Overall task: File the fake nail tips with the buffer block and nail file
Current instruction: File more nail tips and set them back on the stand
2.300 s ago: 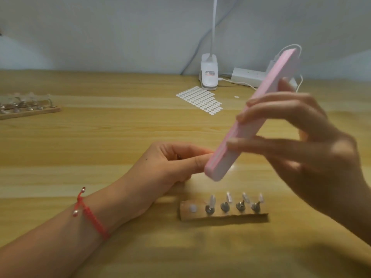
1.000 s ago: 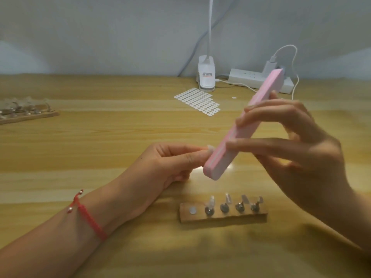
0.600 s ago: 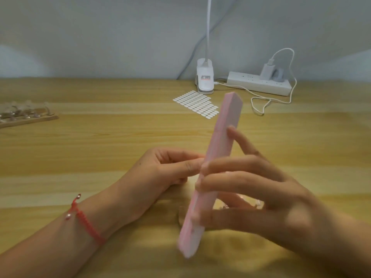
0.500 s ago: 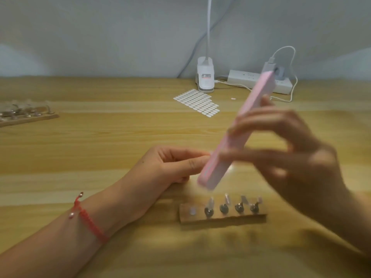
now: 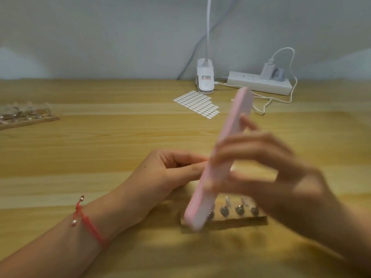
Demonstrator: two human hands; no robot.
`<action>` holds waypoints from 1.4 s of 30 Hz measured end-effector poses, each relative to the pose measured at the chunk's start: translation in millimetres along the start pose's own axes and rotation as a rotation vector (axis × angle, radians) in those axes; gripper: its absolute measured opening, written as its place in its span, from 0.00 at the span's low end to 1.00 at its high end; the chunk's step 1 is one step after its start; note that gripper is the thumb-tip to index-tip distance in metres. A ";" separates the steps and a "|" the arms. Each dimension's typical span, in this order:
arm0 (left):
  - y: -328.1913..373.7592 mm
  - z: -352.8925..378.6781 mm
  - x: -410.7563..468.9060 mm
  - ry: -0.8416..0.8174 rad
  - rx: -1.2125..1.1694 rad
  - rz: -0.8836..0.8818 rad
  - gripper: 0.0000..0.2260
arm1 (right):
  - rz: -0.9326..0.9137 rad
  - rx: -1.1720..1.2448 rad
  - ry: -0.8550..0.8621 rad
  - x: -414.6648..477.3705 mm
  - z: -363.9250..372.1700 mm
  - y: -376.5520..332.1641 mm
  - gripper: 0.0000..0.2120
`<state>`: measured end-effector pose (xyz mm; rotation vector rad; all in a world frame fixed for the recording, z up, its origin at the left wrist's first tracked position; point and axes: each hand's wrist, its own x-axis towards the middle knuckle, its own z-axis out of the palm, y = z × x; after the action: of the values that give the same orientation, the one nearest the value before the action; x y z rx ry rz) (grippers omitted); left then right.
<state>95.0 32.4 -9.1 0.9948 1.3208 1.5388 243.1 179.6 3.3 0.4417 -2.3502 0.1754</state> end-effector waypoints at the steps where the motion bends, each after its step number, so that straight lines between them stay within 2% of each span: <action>1: 0.1 1.1 0.0 0.019 0.021 0.000 0.07 | 0.062 -0.029 0.046 1.4 -3.9 6.2 0.15; 3: -0.3 2.5 -1.2 0.044 0.057 0.004 0.07 | 0.093 -0.035 0.059 -0.3 -5.5 7.3 0.13; 6: -1.2 1.3 -1.0 0.055 0.071 0.032 0.06 | -0.052 0.016 -0.026 -4.4 6.5 -8.5 0.11; 7: -1.7 0.6 -0.2 0.055 0.072 0.032 0.06 | -0.041 0.015 -0.020 -3.4 5.9 -5.0 0.11; 12: -2.8 -2.1 -0.2 0.061 0.022 0.017 0.08 | 0.286 -0.192 0.202 -5.8 -20.2 43.6 0.14; 16: -3.8 -1.9 -0.3 0.075 0.047 0.029 0.09 | 0.418 -0.210 0.244 -10.6 -22.4 47.6 0.16; 19: -4.9 -3.0 0.7 0.093 0.016 0.038 0.09 | 0.369 -0.132 0.229 -8.0 -17.9 38.2 0.15; 23: -5.5 -5.8 1.6 0.114 -0.028 0.018 0.12 | 0.200 -0.043 0.239 -2.3 -9.2 15.8 0.15; 26: -5.3 -5.5 1.7 0.105 -0.016 0.003 0.11 | 0.084 -0.057 0.177 -0.6 -2.6 8.1 0.13; 30: -6.0 -5.0 1.6 0.092 0.004 0.025 0.09 | 0.150 -0.093 0.173 0.2 -6.2 16.1 0.15; 34: -5.3 -4.1 0.7 0.118 0.010 0.019 0.12 | 0.060 -0.062 0.082 -3.6 3.5 6.0 0.21; 38: -6.3 -3.6 1.4 0.155 0.031 0.015 0.14 | 0.160 -0.137 0.151 -0.5 -4.7 17.7 0.16; 42: -5.9 -2.1 2.3 0.192 -0.014 0.016 0.16 | 0.038 -0.096 0.049 -3.0 5.5 4.4 0.12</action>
<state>93.0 34.4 -15.1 0.8677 1.4346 1.6865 240.0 183.0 -2.7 0.3429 -2.3091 0.0897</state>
